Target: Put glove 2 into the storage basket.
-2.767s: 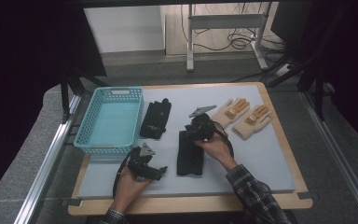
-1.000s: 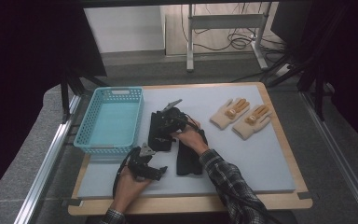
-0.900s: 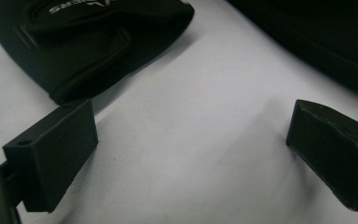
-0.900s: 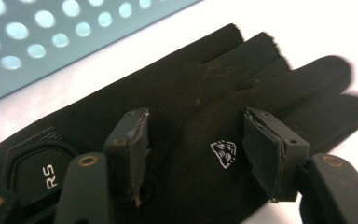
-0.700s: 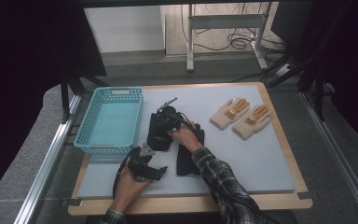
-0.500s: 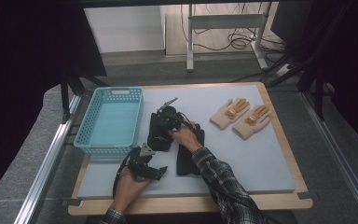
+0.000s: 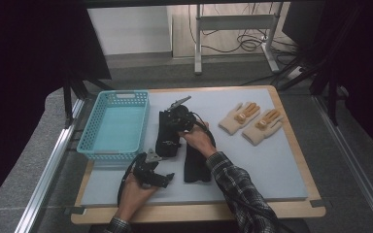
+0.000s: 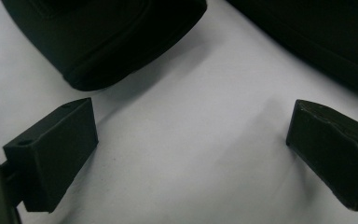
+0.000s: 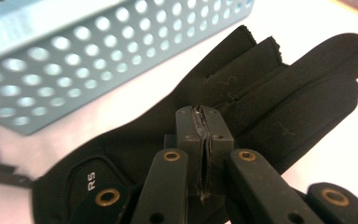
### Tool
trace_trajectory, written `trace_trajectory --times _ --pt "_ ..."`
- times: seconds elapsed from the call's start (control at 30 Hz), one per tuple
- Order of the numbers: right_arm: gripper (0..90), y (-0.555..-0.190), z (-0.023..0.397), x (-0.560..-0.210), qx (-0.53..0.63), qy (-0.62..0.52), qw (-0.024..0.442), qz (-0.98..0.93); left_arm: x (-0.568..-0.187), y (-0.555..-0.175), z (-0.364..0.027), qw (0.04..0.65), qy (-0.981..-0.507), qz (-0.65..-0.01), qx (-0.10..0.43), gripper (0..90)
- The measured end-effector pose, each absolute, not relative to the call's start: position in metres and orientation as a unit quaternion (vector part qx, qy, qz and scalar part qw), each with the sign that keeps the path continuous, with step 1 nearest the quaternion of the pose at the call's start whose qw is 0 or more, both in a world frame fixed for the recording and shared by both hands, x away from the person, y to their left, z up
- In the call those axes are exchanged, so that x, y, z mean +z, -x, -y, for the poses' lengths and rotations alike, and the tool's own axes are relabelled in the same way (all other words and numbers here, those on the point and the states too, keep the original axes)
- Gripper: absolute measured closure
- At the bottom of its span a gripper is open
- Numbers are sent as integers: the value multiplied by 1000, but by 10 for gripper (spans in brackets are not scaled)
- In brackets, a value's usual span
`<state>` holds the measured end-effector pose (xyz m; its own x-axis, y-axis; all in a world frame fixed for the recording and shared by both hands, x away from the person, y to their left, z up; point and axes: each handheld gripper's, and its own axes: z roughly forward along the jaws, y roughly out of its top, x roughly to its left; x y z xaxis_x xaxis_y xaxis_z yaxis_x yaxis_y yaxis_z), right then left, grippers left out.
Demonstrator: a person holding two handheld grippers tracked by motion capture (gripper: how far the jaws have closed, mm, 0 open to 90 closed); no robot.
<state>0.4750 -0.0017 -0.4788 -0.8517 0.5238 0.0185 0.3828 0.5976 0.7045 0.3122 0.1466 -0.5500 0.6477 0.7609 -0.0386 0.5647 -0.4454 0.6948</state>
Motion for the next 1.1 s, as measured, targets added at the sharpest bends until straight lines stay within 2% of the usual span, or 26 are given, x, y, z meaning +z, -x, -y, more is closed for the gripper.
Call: trace_trajectory --times 0.23,0.47,0.7,0.83,1.1 --pt "868 -461 31 -447 387 -253 99 -881 -550 -312 -147 347 -839 -394 141 22" --pt "868 -446 63 -434 398 -260 89 -875 -550 -312 -147 347 -839 -394 141 22" --pt "868 -410 102 -415 412 -261 84 -869 -550 -312 -147 346 -840 -394 142 23" --pt "867 -390 113 -414 398 -253 84 -878 -550 -312 -147 347 -839 -395 142 24" --pt "867 -392 120 -443 372 -265 69 -887 -550 -312 -147 346 -839 -396 141 24"
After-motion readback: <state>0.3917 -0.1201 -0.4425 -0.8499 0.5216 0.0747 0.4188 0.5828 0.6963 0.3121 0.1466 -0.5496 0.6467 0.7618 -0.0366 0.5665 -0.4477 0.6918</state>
